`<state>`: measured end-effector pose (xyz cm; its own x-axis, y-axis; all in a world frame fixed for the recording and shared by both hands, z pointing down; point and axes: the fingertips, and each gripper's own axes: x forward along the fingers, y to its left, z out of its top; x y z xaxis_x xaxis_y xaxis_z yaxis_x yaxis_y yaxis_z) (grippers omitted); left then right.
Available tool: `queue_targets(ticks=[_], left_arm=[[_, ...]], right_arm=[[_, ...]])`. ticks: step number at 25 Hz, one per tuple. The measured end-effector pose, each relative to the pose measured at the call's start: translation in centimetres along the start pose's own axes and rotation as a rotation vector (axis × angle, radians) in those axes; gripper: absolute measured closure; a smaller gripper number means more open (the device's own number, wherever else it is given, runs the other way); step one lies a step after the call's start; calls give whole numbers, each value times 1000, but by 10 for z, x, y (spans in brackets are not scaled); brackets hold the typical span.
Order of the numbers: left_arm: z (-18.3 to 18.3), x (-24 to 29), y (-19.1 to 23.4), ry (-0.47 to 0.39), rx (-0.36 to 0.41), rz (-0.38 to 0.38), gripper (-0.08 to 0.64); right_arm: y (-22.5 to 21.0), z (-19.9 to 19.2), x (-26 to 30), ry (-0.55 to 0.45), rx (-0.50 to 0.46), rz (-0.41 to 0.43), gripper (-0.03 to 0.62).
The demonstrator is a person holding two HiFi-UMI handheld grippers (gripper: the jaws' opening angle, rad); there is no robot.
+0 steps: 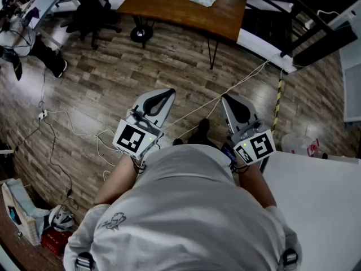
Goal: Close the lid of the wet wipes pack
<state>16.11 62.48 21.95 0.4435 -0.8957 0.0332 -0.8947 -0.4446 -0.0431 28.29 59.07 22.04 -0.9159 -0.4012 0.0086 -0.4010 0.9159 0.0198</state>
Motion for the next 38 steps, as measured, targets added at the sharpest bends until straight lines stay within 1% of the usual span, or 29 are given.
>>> queue_targets(ticks=[7,12,16,20,23,27,32,38], left_arm=[[-3,18,16,5,-13,14,546],[-12,41,27,32,-28,23,546],[-17,71,37,54,-41,29,546],[-29,105,41,86,-41,23,546],[-36,134,48,108,-52,35,546],[-32,176,52,122,-45,58,546],[-25,215,55,119,-34,106,546],[-18,240,60,99,-15,120,546]], right_arm=[[-24,-5,11,5,10,-5,558],[-53,-15,16,17,27,-12,558],[-80,-17,22,10,31,14,557],[-115,-23,25,16,37,23,557],[-148,-29,26,23,49,26,557],[-192,-32,23,31,69,48,557],[-237,-26,21,9,85,82,557],[-270,-22,23,-16,93,92,557]])
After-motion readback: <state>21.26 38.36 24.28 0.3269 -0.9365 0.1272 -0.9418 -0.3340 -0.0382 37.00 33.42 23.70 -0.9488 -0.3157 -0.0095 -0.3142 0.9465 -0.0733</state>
